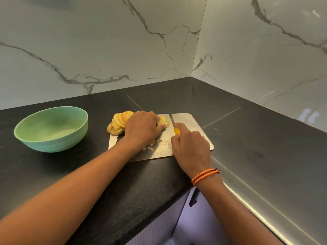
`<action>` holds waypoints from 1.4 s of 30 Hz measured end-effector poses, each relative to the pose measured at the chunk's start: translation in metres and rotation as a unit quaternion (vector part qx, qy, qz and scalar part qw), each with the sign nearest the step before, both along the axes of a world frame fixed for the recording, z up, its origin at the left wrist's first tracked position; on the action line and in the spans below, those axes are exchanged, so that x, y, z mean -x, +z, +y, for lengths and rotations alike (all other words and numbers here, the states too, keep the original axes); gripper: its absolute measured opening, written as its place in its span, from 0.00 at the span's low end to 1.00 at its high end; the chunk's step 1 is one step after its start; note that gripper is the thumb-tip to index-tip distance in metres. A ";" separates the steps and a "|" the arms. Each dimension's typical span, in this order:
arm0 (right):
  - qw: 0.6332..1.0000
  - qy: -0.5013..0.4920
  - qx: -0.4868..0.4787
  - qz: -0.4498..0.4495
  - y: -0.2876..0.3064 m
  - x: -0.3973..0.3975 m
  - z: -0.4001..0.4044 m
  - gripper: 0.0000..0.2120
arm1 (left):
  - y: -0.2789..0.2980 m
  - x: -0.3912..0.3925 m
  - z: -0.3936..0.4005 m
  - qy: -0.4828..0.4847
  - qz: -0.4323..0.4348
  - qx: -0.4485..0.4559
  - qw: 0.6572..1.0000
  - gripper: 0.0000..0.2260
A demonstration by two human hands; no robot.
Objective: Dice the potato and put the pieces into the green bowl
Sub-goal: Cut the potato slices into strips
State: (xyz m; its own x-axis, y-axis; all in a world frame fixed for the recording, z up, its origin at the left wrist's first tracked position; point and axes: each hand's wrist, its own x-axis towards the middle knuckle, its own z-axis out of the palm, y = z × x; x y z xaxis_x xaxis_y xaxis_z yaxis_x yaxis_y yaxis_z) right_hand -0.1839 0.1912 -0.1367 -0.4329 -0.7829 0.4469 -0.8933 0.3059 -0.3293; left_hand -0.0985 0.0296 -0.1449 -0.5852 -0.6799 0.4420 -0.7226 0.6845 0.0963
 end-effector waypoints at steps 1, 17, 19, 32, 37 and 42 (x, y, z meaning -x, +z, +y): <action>1.000 -0.001 -0.004 -0.001 0.001 0.002 -0.004 0.20 | 0.000 0.000 0.000 0.004 0.001 -0.001 1.000 0.22; 0.995 0.026 -0.081 0.046 0.003 -0.001 -0.024 0.11 | -0.001 0.002 -0.007 0.013 0.006 -0.012 1.000 0.20; 0.995 0.027 -0.080 0.048 0.003 -0.006 -0.020 0.13 | -0.001 0.002 -0.007 0.015 0.009 -0.021 1.000 0.20; 0.995 0.020 -0.093 0.017 -0.001 -0.014 0.029 0.19 | -0.004 0.005 -0.005 0.029 0.004 -0.002 1.000 0.23; 0.996 0.016 -0.089 0.008 0.001 -0.010 0.025 0.20 | -0.001 0.004 -0.004 0.017 -0.007 -0.011 1.000 0.22; 0.996 0.023 -0.086 0.006 0.003 -0.008 0.014 0.19 | -0.001 0.004 -0.008 0.014 -0.016 -0.008 1.000 0.21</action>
State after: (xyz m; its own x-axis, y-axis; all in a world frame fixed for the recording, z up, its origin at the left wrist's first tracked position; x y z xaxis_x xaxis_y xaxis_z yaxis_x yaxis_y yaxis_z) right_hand -0.1763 0.2055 -0.1339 -0.3893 -0.8677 0.3091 -0.9115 0.3148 -0.2646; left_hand -0.1029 0.0219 -0.1462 -0.5800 -0.7022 0.4129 -0.7439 0.6631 0.0828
